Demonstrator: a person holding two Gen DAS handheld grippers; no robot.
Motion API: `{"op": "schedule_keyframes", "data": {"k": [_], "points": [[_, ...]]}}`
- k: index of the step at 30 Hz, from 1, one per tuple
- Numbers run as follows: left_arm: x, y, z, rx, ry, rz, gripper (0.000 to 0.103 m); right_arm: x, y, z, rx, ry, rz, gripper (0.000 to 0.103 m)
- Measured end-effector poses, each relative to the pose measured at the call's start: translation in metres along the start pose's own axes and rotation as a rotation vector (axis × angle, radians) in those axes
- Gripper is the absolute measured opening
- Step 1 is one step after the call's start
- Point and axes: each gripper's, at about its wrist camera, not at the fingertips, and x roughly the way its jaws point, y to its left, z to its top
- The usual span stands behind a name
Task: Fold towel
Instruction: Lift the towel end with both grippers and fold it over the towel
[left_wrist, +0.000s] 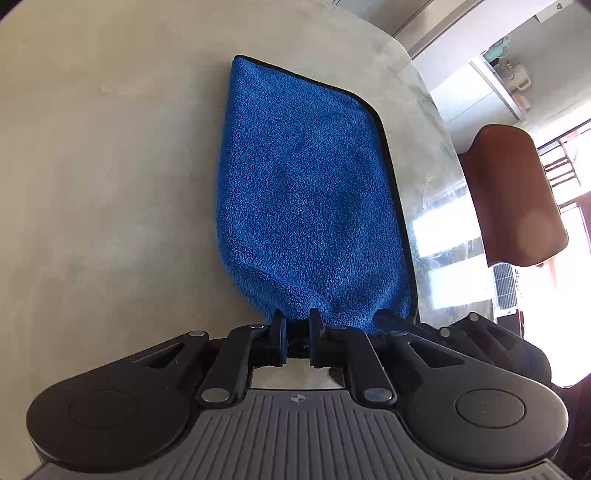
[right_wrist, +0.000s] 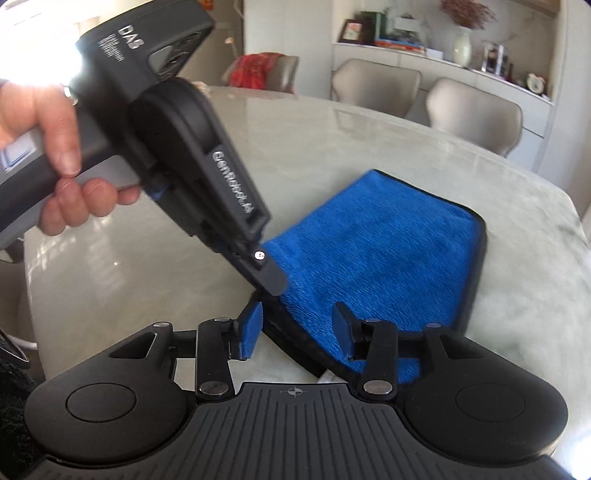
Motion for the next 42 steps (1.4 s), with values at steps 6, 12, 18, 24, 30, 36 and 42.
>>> {"op": "schedule_keyframes", "data": {"k": [6,12,18,24,30,36,42], "points": [[0.000,0.000,0.005,-0.026,0.009,-0.019,0.012,0.019,0.015,-0.001,-0.130,0.037,0.000,0.044],[-0.004,0.001,0.007,-0.030,-0.007,-0.030,0.013,0.034,0.027,-0.004,-0.202,0.036,-0.037,0.044],[-0.017,-0.001,0.005,0.062,-0.045,0.018,0.057,0.040,0.024,0.000,-0.161,0.038,-0.073,0.014],[-0.038,-0.020,-0.015,0.522,-0.183,0.153,0.062,0.019,-0.003,0.013,-0.032,-0.005,-0.030,0.010],[-0.026,-0.035,-0.030,0.929,-0.237,0.174,0.062,0.000,-0.025,0.021,0.030,-0.031,0.048,0.009],[-0.002,-0.055,-0.035,1.155,-0.266,0.180,0.062,-0.004,-0.032,0.022,0.016,-0.016,0.090,0.010],[0.018,-0.065,-0.046,1.371,-0.187,0.179,0.051,-0.007,-0.031,0.023,-0.010,-0.024,0.120,0.010]]}}
